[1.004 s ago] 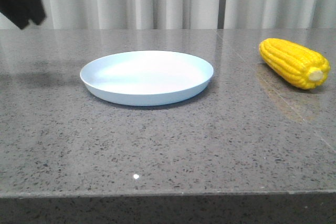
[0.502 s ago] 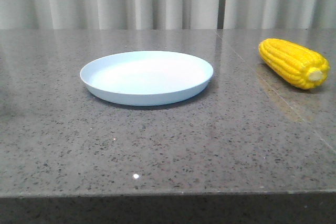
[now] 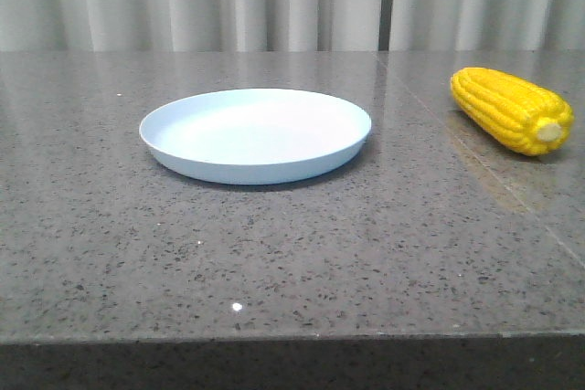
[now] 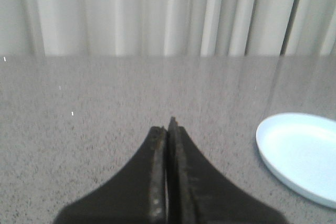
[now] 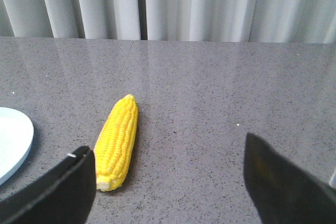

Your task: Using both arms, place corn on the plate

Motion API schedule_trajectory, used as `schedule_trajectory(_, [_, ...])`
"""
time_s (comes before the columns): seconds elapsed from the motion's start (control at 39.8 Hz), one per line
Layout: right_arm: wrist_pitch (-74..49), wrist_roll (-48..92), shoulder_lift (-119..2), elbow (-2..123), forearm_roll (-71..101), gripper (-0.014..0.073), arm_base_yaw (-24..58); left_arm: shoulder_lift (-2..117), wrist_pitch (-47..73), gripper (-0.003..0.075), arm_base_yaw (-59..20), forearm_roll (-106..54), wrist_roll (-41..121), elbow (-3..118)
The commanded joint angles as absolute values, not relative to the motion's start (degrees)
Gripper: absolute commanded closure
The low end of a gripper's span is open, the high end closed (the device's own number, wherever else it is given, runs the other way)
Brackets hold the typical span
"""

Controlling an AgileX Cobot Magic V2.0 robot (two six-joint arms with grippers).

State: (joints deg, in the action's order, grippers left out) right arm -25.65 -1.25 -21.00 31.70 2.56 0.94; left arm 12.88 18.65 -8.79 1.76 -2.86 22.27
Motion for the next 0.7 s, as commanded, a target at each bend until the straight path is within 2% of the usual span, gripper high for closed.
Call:
schedule_trajectory(0.0, [-21.2, -0.9, -21.7, 33.8, 2.5, -0.0006, 0.6, 9.5, 13.6, 0.0741, -8.7, 1.8, -2.8, 22.8])
schedule_trajectory(0.35, [-21.1, -0.9, -21.7, 33.8, 2.5, -0.0006, 0.6, 7.8, 13.6, 0.0741, -8.7, 1.8, -2.8, 22.4])
schedule_trajectory(0.55, [-17.0, -0.9, -21.8, 33.9, 4.8, -0.0006, 0.6, 7.8, 13.7, 0.0741, -8.7, 1.8, -2.8, 22.4])
schedule_trajectory(0.68, [-17.2, -0.9, -25.2, 36.2, 6.9, -0.0006, 0.6, 7.8, 13.7, 0.0741, -8.7, 1.8, -2.8, 22.4])
